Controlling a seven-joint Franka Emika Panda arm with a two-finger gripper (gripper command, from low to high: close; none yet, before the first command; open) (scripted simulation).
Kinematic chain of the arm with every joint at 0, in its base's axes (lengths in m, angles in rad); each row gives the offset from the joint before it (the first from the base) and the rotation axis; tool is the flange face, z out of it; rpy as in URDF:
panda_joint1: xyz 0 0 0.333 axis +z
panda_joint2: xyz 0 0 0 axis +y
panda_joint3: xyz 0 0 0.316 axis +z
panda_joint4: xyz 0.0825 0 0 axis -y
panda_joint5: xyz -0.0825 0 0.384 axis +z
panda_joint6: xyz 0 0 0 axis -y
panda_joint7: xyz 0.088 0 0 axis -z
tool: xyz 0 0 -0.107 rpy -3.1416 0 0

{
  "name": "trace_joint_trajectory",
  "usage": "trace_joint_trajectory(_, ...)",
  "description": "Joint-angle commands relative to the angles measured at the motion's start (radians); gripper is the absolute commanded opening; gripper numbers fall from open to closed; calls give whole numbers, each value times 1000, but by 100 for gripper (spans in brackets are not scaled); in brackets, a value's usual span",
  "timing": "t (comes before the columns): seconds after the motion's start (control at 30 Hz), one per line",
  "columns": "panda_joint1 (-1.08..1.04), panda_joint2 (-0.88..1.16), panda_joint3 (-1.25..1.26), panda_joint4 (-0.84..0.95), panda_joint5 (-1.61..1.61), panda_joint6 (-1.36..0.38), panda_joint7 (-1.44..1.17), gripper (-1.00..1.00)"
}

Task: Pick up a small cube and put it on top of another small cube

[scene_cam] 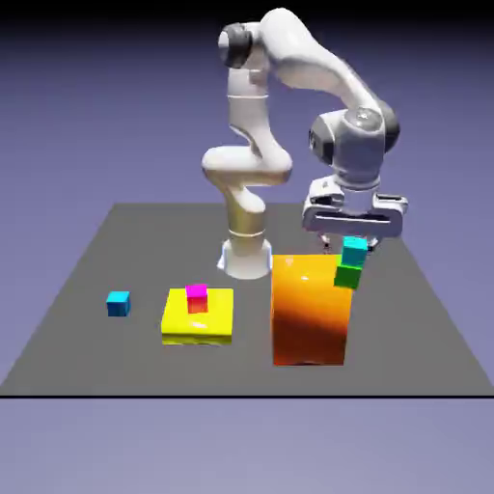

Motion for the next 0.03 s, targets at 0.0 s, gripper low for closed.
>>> trace_joint_trajectory(0.0,0,-2,-1,6,0,-8,0,100)
